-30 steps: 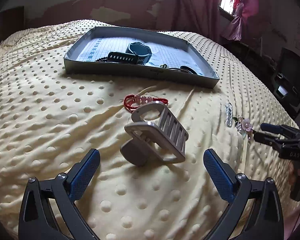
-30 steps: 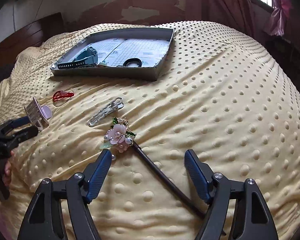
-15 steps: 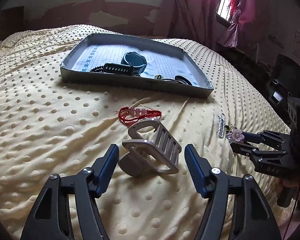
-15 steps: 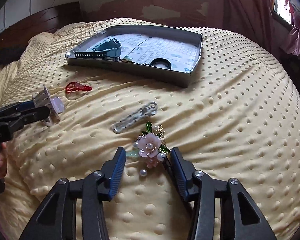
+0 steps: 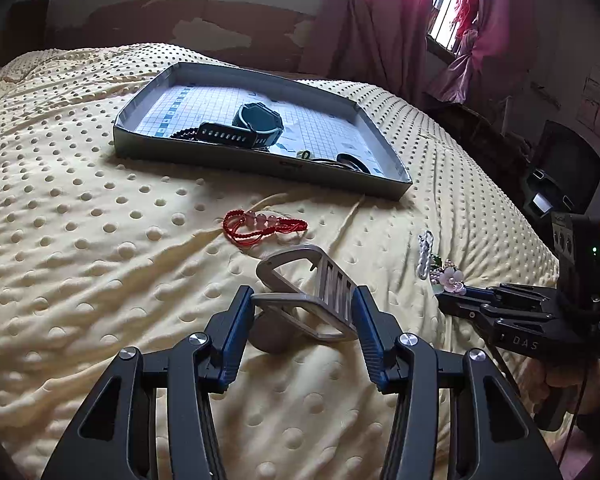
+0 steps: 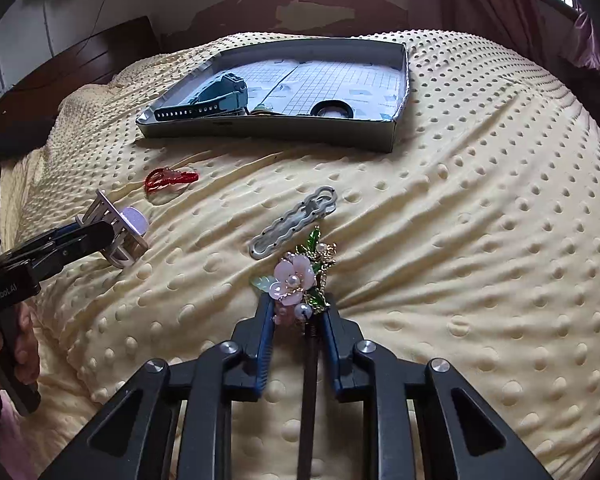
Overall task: Organize jewelry
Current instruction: 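Grasp the beige claw clip with the left tool while the right tool grasps the pink flower hairpin, then carry the claw clip and flower hairpin into the grey tray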
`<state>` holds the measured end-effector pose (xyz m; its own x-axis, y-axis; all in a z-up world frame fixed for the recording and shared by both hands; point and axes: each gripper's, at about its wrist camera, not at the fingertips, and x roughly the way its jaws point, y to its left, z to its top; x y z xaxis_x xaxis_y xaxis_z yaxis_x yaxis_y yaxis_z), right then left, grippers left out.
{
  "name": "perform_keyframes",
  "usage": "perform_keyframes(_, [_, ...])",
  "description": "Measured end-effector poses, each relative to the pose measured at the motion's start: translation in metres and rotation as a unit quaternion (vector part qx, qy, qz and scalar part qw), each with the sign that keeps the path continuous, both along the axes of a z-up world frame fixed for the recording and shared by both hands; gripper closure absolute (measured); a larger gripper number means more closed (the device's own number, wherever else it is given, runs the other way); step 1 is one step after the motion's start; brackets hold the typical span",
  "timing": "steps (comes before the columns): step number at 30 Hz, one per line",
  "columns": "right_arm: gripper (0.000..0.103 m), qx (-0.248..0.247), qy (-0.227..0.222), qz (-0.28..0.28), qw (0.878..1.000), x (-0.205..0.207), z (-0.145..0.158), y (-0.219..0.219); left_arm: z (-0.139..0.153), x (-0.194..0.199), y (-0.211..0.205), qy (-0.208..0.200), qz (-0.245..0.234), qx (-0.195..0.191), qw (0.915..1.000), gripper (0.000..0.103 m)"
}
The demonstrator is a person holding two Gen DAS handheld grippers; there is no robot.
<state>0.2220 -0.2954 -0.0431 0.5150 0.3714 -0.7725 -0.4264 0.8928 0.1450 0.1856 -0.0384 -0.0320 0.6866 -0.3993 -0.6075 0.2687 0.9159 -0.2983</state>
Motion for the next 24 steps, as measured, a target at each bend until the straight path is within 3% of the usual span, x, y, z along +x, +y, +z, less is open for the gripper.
perform_keyframes(7, [0.082, 0.026, 0.004, -0.001, 1.000, -0.001, 0.002, -0.006, 0.003, -0.006, 0.001, 0.002, 0.010, -0.020, 0.9997, 0.059])
perform_keyframes(17, [0.082, 0.108, 0.025, -0.004, 0.994, 0.001, 0.008, -0.015, 0.005, -0.017, -0.008, -0.006, 0.012, -0.040, 0.9991, 0.060])
perform_keyframes(24, [0.082, 0.107, -0.006, 0.002, 0.994, -0.008, 0.021, -0.009, 0.008, -0.022, -0.011, -0.018, 0.018, -0.045, 0.9987, 0.060])
